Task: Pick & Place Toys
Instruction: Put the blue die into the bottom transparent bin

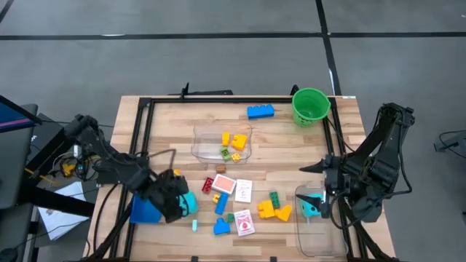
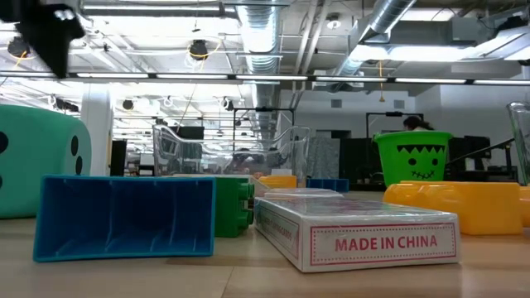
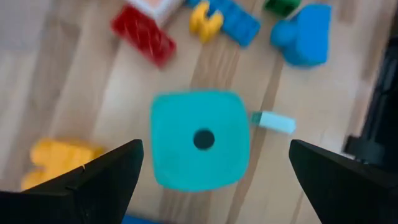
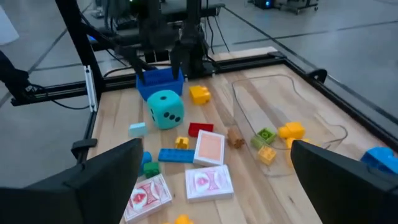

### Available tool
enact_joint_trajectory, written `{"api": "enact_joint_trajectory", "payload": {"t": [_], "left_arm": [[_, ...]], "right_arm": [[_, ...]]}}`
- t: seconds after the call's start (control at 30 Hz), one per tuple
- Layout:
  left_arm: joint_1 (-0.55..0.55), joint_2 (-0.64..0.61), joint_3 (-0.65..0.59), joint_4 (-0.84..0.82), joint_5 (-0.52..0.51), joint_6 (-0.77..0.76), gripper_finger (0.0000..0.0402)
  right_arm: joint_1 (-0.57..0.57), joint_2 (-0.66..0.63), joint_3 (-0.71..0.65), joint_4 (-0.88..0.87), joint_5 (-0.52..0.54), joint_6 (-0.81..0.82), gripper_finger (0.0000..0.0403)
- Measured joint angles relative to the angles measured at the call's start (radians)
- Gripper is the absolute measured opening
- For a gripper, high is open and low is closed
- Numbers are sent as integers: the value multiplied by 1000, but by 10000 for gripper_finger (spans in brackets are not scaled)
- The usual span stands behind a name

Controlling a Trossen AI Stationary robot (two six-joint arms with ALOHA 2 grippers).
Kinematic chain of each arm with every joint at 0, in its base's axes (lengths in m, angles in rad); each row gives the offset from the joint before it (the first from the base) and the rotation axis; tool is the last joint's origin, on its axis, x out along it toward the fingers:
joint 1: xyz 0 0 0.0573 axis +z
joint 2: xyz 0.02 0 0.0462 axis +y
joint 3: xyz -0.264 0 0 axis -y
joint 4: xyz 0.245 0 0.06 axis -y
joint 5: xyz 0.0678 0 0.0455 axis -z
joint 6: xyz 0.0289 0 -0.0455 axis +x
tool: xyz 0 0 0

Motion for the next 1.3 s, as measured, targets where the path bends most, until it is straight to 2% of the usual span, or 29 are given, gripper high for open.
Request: {"api": "enact_joint_trajectory", "payload": {"t": [0.23,0.43,0.77,1.0,1.3], "left_arm": [[-35,104,0,0,44,-81,400],[-34,130,0,8,-24,-82,400],[-35,133,-3,43,-63,-81,400],[-35,129,-79,164,-62,-113,400],[-34,116,-101,175,-71,-149,400]], "right_arm": [[-29,6,0,5,2,-51,399],[-44,7,0,5,-4,-73,399],[-9,8,0,-14,-4,-79,399],[17,8,0,-67,-2,-79,399],[23,8,0,-98,-2,-79,399]]}}
